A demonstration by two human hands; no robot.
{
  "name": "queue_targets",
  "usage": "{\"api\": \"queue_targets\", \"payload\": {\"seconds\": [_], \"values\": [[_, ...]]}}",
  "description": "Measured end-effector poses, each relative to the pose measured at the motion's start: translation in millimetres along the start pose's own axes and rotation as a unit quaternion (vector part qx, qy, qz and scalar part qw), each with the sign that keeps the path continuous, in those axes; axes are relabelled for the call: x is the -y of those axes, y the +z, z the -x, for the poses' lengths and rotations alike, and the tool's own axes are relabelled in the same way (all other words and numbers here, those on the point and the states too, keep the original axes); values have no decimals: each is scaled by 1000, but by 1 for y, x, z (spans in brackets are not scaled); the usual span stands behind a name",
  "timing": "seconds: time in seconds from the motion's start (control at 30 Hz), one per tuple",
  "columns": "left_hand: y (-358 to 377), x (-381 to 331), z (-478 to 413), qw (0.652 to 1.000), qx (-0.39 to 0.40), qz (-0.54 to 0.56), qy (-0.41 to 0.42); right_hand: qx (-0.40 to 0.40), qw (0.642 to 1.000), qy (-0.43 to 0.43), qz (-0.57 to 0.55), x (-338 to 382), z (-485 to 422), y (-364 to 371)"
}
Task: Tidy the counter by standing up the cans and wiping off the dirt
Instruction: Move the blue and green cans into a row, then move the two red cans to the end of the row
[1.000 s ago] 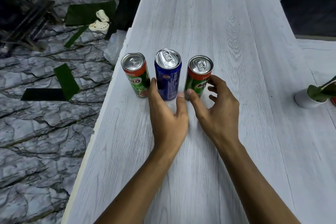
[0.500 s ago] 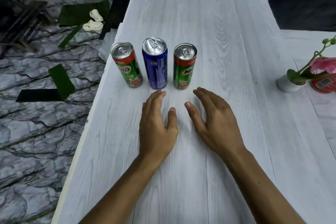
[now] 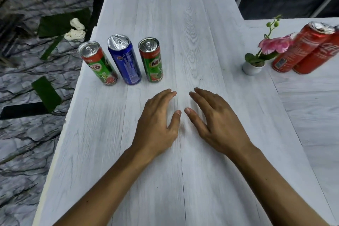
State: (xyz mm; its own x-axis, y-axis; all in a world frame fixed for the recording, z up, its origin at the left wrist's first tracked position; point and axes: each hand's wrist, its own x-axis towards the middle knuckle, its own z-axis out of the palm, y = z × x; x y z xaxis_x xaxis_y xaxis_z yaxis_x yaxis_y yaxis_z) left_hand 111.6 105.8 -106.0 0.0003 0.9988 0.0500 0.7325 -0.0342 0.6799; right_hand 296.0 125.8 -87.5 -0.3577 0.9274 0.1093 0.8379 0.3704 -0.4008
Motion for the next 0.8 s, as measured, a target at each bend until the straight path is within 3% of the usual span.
{"api": "queue_targets", "payload": {"seconds": [0.37, 0.8], "values": [[45, -57, -10, 994, 47, -66, 76, -22, 997, 67, -22, -60, 44, -28], [130, -142, -33, 985, 89, -48, 138, -81, 984, 155, -34, -154, 83, -66]]}}
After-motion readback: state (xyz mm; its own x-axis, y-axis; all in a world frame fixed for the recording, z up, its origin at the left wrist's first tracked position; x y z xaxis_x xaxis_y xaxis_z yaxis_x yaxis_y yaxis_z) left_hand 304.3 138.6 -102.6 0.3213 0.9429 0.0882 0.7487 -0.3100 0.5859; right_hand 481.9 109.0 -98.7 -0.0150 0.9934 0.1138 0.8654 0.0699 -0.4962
